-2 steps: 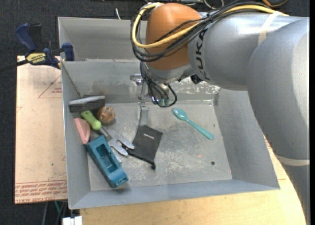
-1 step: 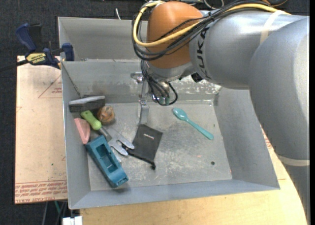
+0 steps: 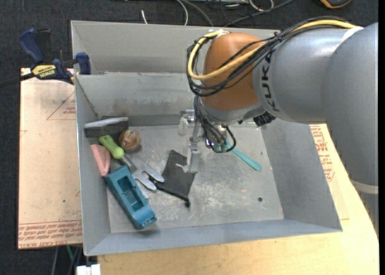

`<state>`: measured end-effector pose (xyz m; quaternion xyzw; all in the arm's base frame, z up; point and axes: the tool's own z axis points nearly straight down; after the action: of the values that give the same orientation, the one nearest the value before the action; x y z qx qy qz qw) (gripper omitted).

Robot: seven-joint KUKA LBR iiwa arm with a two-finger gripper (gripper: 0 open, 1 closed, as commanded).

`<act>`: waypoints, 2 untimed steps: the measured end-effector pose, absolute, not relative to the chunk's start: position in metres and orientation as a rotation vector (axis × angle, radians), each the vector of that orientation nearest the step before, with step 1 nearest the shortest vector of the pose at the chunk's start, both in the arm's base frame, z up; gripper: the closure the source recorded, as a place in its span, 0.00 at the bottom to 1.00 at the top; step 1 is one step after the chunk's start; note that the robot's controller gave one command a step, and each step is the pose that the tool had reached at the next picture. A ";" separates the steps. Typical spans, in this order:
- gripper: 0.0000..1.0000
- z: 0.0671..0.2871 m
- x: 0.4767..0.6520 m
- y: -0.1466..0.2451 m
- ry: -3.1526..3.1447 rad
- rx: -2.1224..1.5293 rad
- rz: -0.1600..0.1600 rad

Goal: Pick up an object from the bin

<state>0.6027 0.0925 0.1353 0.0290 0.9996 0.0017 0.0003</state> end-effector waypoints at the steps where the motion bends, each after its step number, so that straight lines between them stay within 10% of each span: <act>1: 0.00 0.130 0.597 0.084 3.138 -0.072 0.003; 2: 0.00 0.114 0.597 0.071 3.124 -0.352 0.005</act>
Offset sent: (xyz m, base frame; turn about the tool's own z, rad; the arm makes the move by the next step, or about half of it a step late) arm -0.0067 -0.0229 -0.0227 -0.2835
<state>0.5966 0.0713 0.1137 -0.1119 0.9937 0.0015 -0.0011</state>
